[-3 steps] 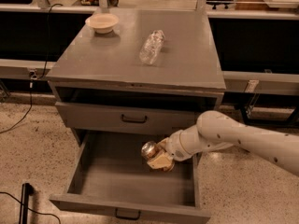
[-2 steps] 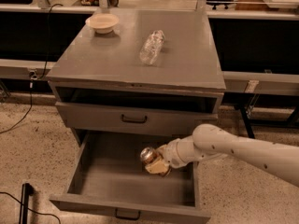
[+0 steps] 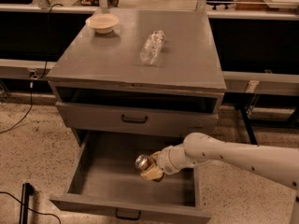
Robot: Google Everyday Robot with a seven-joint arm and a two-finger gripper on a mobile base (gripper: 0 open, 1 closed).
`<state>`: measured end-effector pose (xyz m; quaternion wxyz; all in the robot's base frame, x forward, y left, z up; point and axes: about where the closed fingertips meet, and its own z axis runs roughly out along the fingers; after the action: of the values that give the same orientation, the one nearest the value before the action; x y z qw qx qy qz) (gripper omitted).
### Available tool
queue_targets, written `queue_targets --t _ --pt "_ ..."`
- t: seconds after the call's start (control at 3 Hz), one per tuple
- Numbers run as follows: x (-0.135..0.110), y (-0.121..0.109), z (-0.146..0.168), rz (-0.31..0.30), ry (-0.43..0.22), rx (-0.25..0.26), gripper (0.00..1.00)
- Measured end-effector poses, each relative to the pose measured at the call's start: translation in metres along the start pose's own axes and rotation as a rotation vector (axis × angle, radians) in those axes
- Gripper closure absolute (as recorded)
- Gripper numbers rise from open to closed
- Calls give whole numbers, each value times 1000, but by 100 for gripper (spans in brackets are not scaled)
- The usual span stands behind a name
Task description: Place orange can into middle drawer
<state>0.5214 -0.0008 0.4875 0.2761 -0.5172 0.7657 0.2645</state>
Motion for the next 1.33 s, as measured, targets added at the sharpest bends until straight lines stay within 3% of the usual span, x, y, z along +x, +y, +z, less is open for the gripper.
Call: queue_targets --t 0.33,0.67,1.0,1.33 --pt "1 1 3 -4 6 -1 100" --pt "20 9 37 -27 73 -19 100" --pt "36 12 60 -44 113 -22 83" --pt "34 13 59 -44 109 -24 60"
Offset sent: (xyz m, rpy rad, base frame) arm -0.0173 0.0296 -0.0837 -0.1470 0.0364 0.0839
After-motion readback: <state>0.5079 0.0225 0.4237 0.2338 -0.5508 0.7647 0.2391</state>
